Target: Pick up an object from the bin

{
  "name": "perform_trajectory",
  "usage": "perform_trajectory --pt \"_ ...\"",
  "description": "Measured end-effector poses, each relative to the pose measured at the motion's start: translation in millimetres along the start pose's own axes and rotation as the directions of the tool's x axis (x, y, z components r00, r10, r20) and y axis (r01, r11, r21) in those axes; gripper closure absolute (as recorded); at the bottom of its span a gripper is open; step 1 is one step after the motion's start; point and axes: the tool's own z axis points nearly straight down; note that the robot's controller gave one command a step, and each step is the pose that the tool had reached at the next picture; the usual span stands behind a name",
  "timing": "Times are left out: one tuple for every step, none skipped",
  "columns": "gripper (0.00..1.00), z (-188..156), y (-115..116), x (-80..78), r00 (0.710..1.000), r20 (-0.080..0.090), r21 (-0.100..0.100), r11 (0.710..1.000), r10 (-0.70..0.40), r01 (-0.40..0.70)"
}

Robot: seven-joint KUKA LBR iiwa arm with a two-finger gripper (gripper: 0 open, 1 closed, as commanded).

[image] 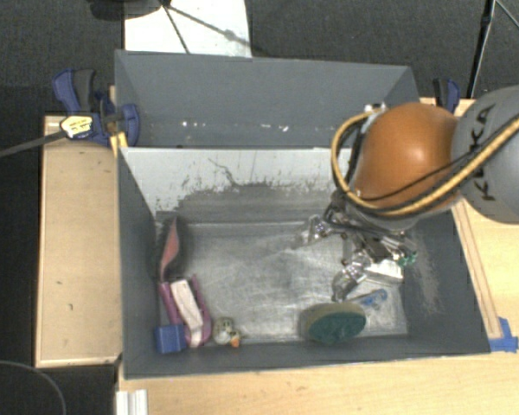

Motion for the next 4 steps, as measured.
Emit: perform_trajectory --pt "0.0 61 52 24.9 0.999 -0.004 -0.002 0.999 0.054 -0.054" --pt "0.0 78 -8 37.0 0.997 0.004 0.003 0.997 0.074 -0.074" --pt "0.0 24 -43 47.1 0.994 0.01 0.007 0.994 0.111 -0.112" --pt "0.0 69 -57 82.3 0.972 0.0 0.001 0.972 -0.235 0.235"
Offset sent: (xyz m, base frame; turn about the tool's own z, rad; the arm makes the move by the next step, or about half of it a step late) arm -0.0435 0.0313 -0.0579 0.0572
